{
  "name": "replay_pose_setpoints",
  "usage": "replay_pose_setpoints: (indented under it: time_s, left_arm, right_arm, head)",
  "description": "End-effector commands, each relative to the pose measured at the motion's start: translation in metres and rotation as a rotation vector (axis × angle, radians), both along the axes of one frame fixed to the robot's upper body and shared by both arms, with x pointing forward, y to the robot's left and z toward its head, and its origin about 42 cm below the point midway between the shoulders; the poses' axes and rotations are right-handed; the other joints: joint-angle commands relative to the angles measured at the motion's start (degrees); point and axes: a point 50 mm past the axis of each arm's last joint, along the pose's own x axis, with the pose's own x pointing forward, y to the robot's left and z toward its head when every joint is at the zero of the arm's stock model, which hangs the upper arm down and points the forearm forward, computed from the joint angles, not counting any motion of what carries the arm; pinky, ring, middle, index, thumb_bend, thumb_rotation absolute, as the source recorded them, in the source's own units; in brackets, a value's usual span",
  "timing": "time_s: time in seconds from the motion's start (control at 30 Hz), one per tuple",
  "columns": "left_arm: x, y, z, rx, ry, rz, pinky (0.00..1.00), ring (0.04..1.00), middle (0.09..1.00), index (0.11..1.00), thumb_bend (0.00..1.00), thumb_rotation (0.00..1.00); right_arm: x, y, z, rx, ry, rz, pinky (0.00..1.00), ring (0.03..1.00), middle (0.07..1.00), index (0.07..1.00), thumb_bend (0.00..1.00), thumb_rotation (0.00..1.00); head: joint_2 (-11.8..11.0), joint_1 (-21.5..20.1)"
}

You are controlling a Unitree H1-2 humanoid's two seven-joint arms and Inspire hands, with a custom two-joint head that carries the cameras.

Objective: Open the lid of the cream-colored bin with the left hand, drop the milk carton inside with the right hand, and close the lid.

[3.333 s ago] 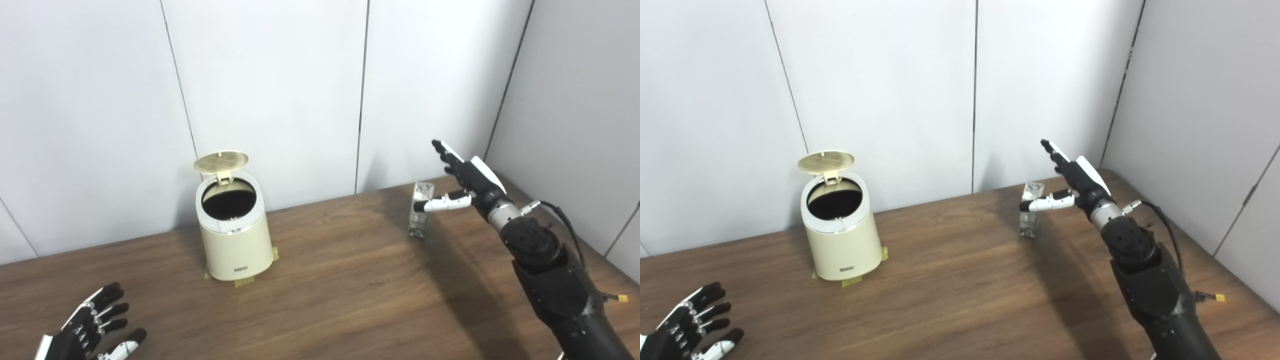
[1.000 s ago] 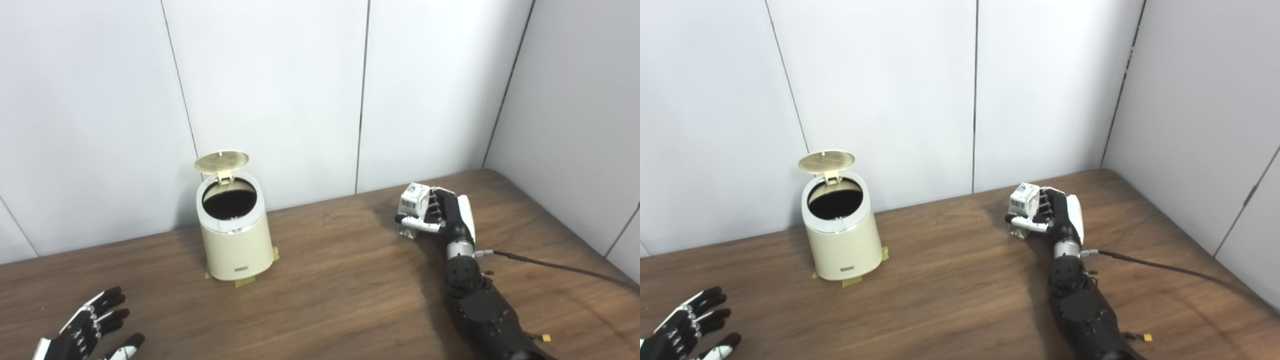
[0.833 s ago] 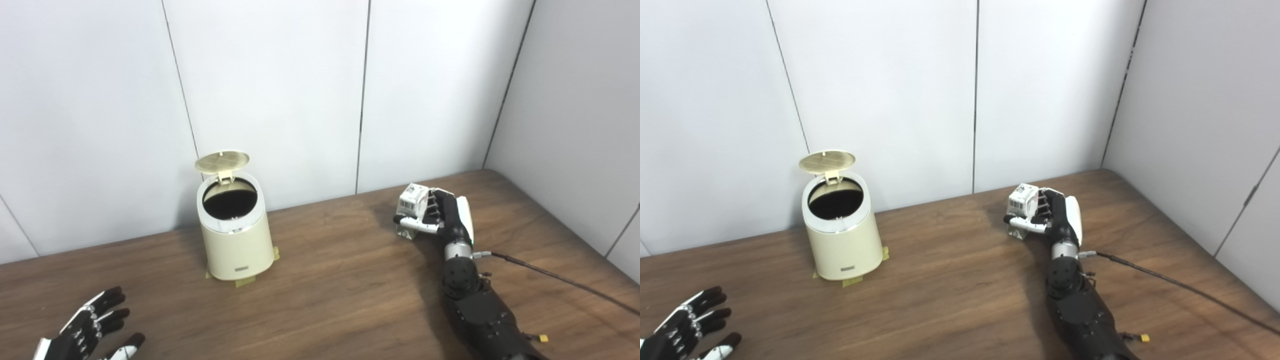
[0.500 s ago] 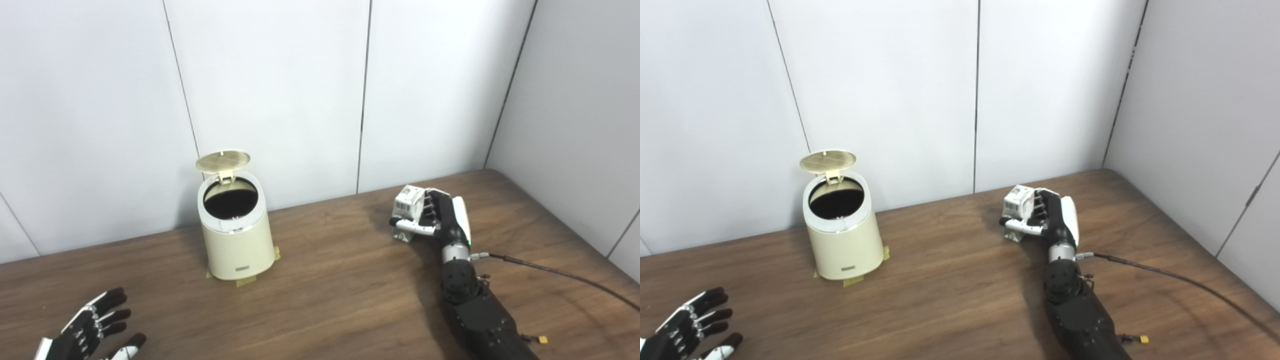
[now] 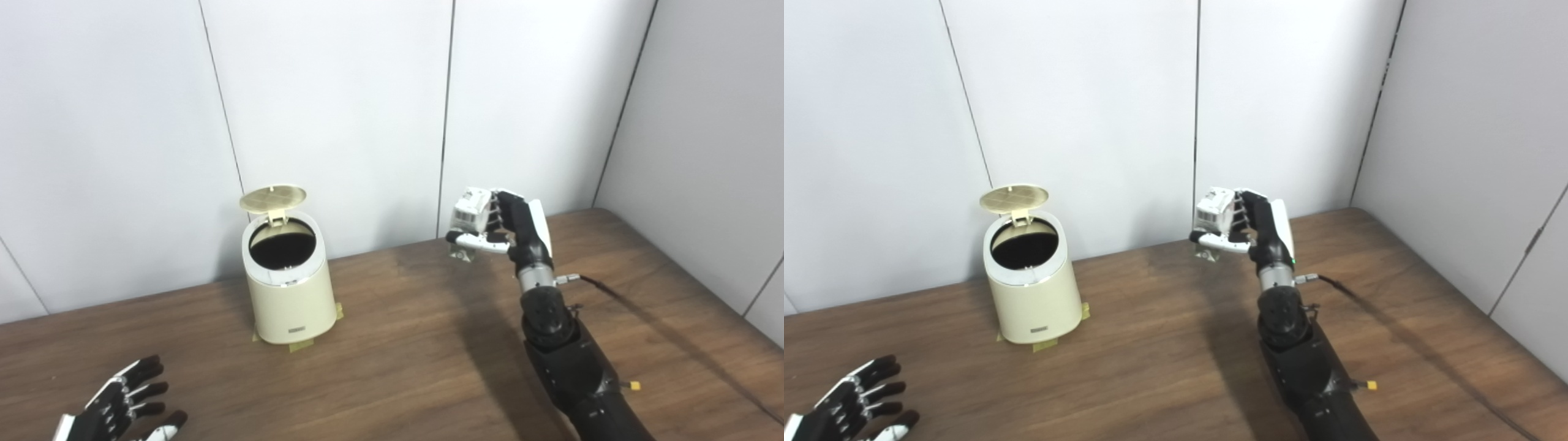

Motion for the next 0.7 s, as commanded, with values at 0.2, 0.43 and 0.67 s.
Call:
replay_pose_setpoints:
  time_s: [0.2,0.43,0.67]
  left_arm:
    - [0.013,-0.007,0.009,0.001,-0.066,-0.011,0.7,0.767,0.819,0.802,0.66,0.0]
    - [0.013,-0.02,0.004,-0.015,-0.057,-0.006,0.68,0.762,0.817,0.803,0.68,0.0]
    - [0.015,-0.034,-0.001,-0.032,-0.053,-0.005,0.69,0.768,0.824,0.8,0.69,0.0]
  right_arm:
    - [0.015,0.043,0.065,-0.011,-0.179,0.127,0.33,0.402,0.482,0.528,0.52,0.0]
    - [0.02,0.091,0.086,0.039,-0.248,0.259,0.34,0.409,0.499,0.531,0.51,0.0]
    - [0.02,0.132,0.099,0.079,-0.261,0.354,0.34,0.411,0.48,0.538,0.5,0.0]
  head:
    - [-0.6,3.0]
    - [-1.2,6.3]
    - [-1.7,10.9]
